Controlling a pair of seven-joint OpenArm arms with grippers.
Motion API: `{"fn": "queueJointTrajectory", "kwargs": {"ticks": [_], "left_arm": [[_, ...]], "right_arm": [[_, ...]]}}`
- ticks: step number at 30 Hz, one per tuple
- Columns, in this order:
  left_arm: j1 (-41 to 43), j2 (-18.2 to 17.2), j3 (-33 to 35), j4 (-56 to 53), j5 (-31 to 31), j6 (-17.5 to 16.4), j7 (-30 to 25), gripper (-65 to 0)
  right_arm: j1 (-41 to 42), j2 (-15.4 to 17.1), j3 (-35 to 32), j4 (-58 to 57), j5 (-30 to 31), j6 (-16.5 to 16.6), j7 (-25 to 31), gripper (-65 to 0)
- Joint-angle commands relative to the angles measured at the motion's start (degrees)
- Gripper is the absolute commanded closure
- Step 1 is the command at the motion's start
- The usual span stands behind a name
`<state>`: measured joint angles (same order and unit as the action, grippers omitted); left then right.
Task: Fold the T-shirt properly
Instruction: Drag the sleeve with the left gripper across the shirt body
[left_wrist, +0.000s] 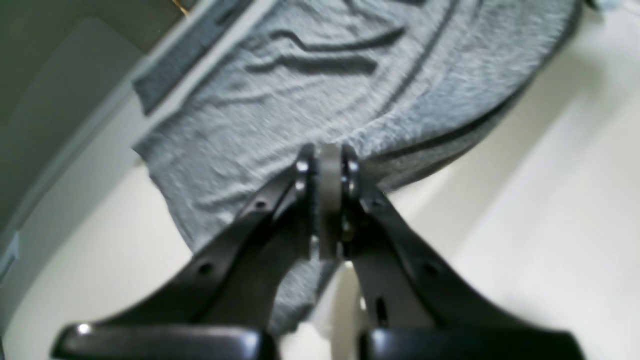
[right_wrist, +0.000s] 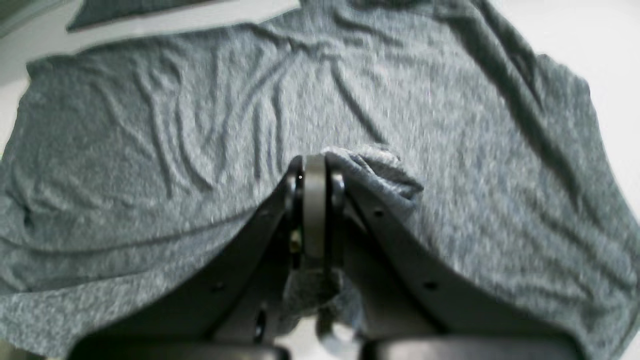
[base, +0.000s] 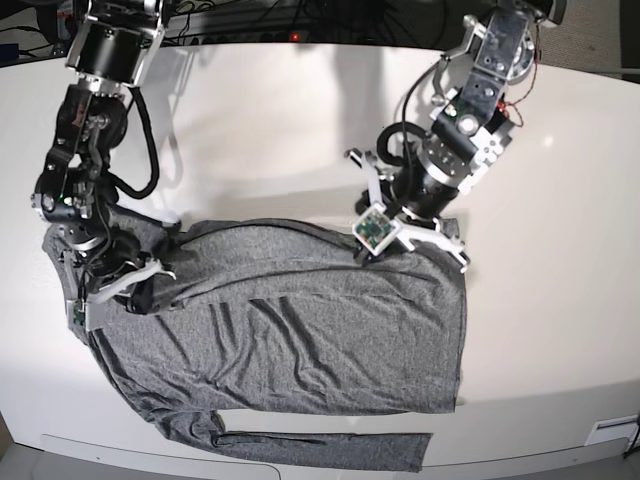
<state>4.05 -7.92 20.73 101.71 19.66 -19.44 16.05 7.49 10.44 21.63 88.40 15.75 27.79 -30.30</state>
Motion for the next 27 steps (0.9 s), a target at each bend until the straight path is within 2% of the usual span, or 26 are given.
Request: {"fn": "queueJointTrajectory", "kwargs": {"ticks": [1,11,18,23,27], "left_arm": [[-1.31,0.09,-0.04,1.18,-0.24,0.72,-1.03,0.0],[-5.57,0.13,-0.04,-0.92,-0.24,0.74,-1.11,0.0],[-9.07,0.11,-0.04,-7.37,-0.22,0.76,-1.14,0.0],[-12.9,0.13,-0.04,-12.94,-0.39,0.76,-3.13,0.0],[-15.76,0.17,-0.04,-18.88,-2.71,0.76,-4.37,0.0]], "right_arm": [[1.84,0.66,0.13,1.16,0.74,0.26,1.79,0.0],[6.27,0.68,0.11,-4.22,0.07,0.26,2.01,0.0],[9.49,0.66,0.11,-9.46,-0.76,0.26,2.05,0.0],[10.67,0.66,0.11,-9.68,-1.4,0.26,2.51,0.0],[11.26,0.66,0.11,-10.56,-3.52,-0.39,3.8,0.0]]}}
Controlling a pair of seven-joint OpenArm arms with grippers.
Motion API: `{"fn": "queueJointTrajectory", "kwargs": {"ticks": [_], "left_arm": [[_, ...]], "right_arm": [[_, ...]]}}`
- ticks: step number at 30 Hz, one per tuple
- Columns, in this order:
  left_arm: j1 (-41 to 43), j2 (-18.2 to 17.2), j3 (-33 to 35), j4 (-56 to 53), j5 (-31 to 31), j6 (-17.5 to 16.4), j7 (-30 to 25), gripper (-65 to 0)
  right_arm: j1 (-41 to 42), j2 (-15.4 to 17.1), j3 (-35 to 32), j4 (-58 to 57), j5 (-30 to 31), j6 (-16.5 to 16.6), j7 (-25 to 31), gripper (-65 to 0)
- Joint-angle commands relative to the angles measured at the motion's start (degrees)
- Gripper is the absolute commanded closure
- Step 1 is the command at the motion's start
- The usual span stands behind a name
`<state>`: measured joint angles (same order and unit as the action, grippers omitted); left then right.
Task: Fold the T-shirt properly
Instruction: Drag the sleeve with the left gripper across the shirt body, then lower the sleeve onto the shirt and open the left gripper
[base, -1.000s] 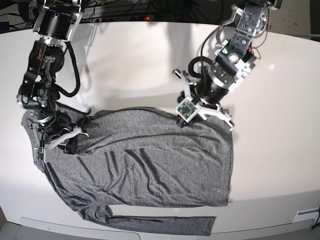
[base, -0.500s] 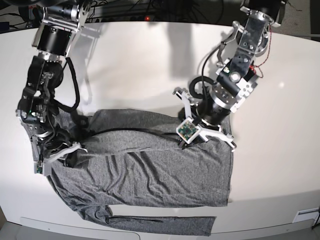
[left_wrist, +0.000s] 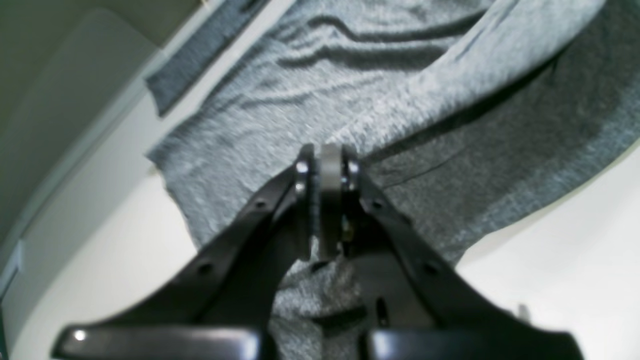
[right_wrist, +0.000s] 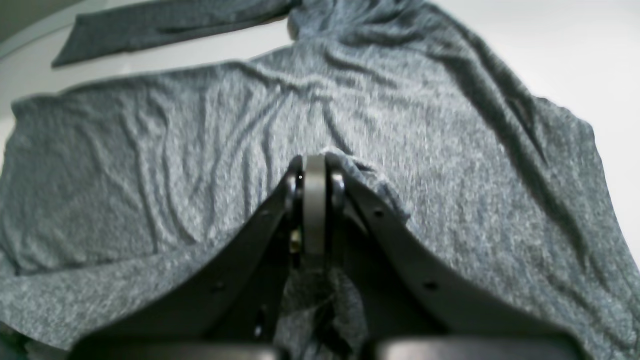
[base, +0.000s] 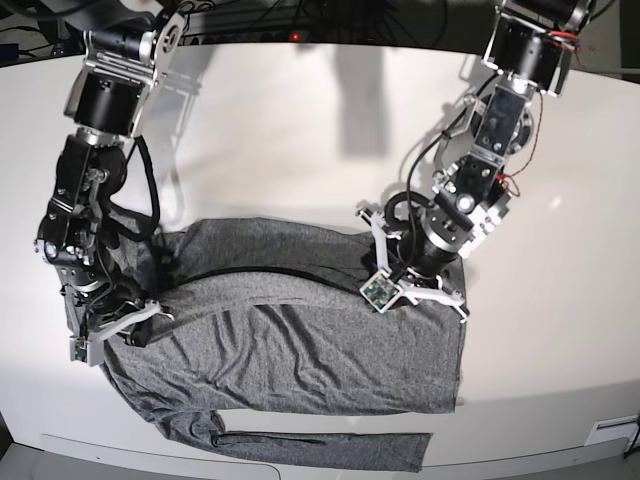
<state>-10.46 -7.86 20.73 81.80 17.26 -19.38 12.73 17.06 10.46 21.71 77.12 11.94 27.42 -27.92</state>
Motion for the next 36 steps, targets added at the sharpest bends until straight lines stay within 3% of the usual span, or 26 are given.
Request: {"fn": "queueJointTrajectory", "kwargs": {"ticks": [1,19,25,29,36], "left_arm": [[-1.95,0.07,-0.04,-0.48,-0.42,0.7,-1.73,0.0],[-7.19,0.22,-0.04,-16.59,0.83,0.94,-10.64,0.0],[-11.1,0.17,-0.04,-22.69,1.31,2.91,-11.47,0.0],[-14.01,0.22,-0.04,-26.03,1.14,2.89,-11.5,0.0],[-15.52,0.2,-0.04,-26.75,1.14,2.89,-11.56,0.0]], "right_arm": [[2.03,0.61,0.02,-0.13,0.24,-0.42,1.84,0.0],[17.22,0.63,0.02,-31.87,-2.82,-0.5,8.09,0.0],[18.21,0.66,0.02,-33.18,-3.5,-0.5,8.09,0.0],[18.23,0.68,0.02,-33.18,-7.5,-0.63,9.57,0.0],[19.19,0.94,0.0,-33.18,-7.78,-0.83,11.54,0.0]]}}
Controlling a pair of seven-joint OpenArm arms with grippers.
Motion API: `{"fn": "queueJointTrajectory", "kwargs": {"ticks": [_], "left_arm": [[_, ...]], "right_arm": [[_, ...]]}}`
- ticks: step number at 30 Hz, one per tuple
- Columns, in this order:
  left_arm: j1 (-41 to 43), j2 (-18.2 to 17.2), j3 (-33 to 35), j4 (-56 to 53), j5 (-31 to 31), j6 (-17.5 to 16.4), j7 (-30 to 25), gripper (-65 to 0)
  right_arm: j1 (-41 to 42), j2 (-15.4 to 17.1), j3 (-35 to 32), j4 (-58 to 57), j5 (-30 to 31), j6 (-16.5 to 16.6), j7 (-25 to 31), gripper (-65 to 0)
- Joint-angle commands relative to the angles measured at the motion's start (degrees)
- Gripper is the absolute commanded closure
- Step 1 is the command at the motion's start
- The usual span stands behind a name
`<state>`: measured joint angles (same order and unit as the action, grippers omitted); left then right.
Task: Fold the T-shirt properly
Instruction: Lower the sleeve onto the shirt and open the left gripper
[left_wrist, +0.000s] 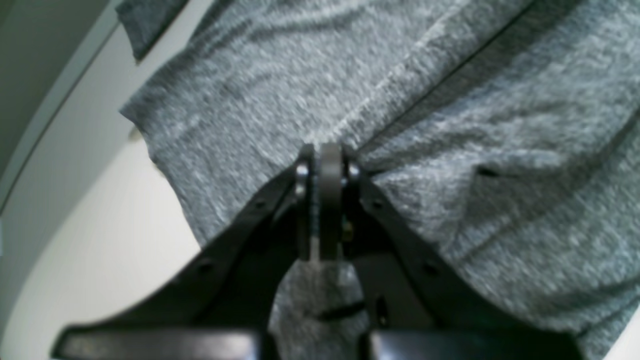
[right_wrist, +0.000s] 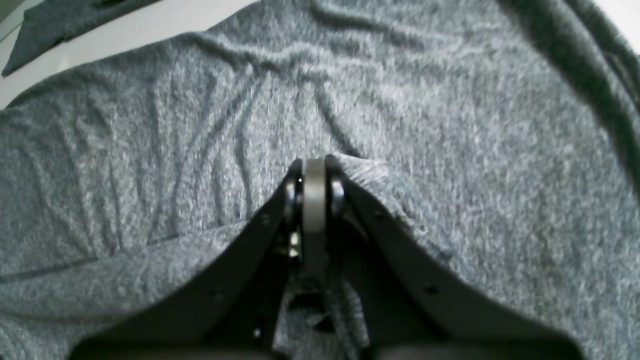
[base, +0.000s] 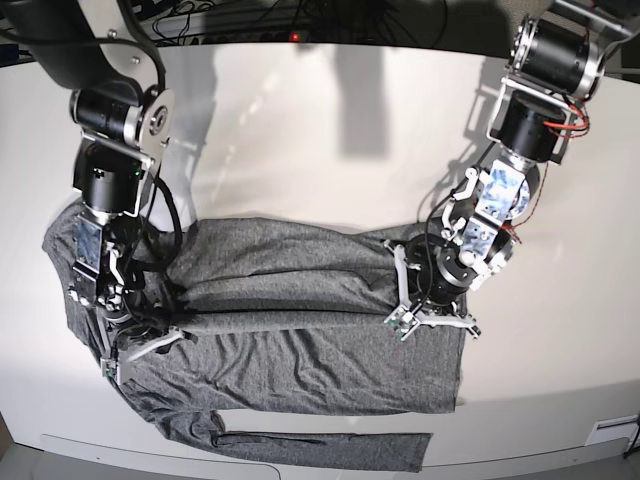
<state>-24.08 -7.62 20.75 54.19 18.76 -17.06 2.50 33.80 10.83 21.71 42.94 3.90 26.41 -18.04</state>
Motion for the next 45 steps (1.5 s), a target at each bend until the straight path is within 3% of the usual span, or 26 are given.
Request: {"fn": "queueJointTrajectory", "kwargs": {"ticks": [1,21,23,26,28,35,39,42,45], "left_arm": [[-1.99,-0.04,-0.07,0.85,-0.35,0.57,-1.31,0.0],[-2.89,-0.04,-0.07,0.85,-0.37,0.57,-3.34,0.0],[-2.91,-0.04,-0.07,0.85,-0.35,0.57,-4.92,0.0],[-2.93,-0.04,-0.07,0.85,-0.15,0.57,-7.1,-12.1],[-2.93,-0.04,-0.07,0.85,-0.15,0.63,-7.15,-16.2],[-2.95,-0.68,-0.07,0.85,-0.42,1.42,-7.02,-16.6],[-2.91,-1.01,-0.07,0.92,-7.76,4.02,-6.86,-16.6],[-2.73,-1.03,-0.07,1.73,-12.5,4.24,-6.82,-16.5],[-1.84,-0.98,-0.07,3.5,-18.18,4.22,-5.31,-16.5]], "right_arm": [[2.8,0.59,-0.02,1.01,-0.33,0.17,1.64,0.0],[3.61,0.59,-0.02,1.01,-0.94,0.15,1.86,0.0],[3.61,0.59,-0.02,1.01,-0.7,0.15,2.43,-10.9],[3.61,0.61,-0.02,1.01,2.08,0.15,2.99,-24.1],[3.58,0.61,-0.02,1.01,4.28,0.15,5.09,-26.8],[3.61,1.81,-0.02,1.01,5.7,0.17,6.29,-26.7],[3.61,3.87,-0.02,1.03,5.73,0.2,5.33,-26.7],[3.58,5.9,-0.02,1.2,5.73,0.39,-0.72,-26.7],[2.82,7.85,-0.02,1.2,5.73,3.72,-1.55,-26.7]]}}
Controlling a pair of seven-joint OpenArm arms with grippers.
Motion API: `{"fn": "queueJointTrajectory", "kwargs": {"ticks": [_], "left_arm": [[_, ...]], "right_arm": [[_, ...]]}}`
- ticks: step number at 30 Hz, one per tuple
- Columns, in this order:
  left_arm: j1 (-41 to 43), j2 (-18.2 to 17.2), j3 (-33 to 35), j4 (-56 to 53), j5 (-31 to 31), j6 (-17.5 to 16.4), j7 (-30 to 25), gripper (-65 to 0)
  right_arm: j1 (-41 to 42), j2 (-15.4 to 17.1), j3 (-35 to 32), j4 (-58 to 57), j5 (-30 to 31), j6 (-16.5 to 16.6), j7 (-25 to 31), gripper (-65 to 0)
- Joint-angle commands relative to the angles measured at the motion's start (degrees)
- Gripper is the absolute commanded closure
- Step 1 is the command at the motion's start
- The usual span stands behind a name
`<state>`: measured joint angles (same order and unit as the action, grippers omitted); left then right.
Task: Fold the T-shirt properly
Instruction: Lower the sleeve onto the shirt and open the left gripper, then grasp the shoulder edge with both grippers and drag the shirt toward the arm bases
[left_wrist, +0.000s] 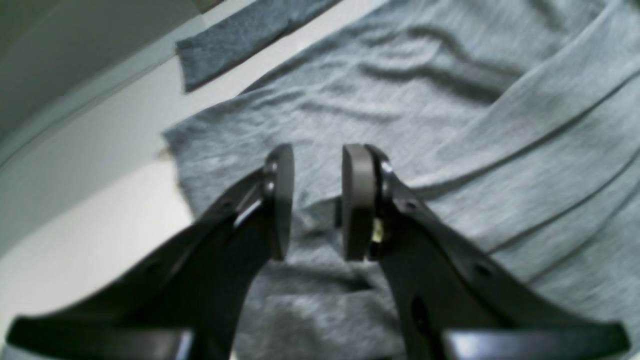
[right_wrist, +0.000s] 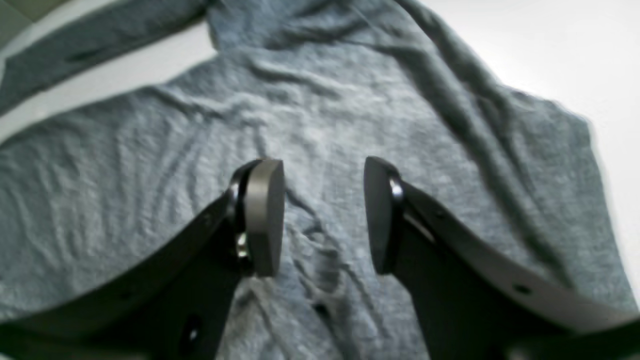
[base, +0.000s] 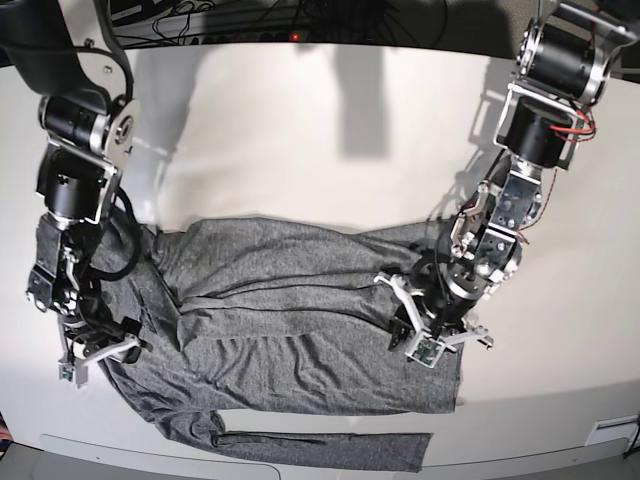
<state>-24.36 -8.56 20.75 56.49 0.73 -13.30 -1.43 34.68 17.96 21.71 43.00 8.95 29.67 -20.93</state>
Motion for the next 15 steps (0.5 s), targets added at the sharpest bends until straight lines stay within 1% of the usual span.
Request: {"fn": "queueJointTrajectory", "kwargs": {"ticks": [1,3,6,8,10,11,12,15], "left_arm": [[-1.27,-0.04,-0.07,2.14,-2.67,0.46,0.63,-16.5],[-0.68,-0.04,-0.07,4.28,-8.2,0.48,6.21,-16.5],[0.9,-0.07,-0.09,8.79,-14.6,0.5,12.13,-16.5],[2.82,-0.04,-0.09,12.07,-16.48,0.48,14.6,-16.5],[5.38,0.0,-0.09,14.95,-16.22,0.55,14.69,-16.5],[6.56,0.0,-0.09,15.82,-15.93,1.16,14.67,-16.5],[7.63,0.17,-0.09,16.2,-15.3,2.43,14.64,-16.5],[10.47,0.42,-0.09,16.24,-14.1,9.35,13.68,-16.5]], "right_arm": [[1.68,1.29,0.0,1.16,0.66,2.03,1.18,-26.7],[0.81,2.51,-0.02,1.36,0.68,4.44,1.18,-26.7],[-1.03,3.5,0.02,1.84,0.9,6.71,1.18,-26.7],[-3.02,3.63,0.02,2.69,2.23,7.06,0.96,-26.7],[-5.55,3.61,0.02,3.82,2.67,7.08,1.03,-26.7],[-6.84,3.63,0.02,4.44,2.64,7.08,1.22,-26.7],[-8.2,3.69,0.02,5.03,2.58,7.08,1.46,-26.7],[-12.11,3.89,0.02,6.99,2.49,7.04,3.02,-26.7]]}}
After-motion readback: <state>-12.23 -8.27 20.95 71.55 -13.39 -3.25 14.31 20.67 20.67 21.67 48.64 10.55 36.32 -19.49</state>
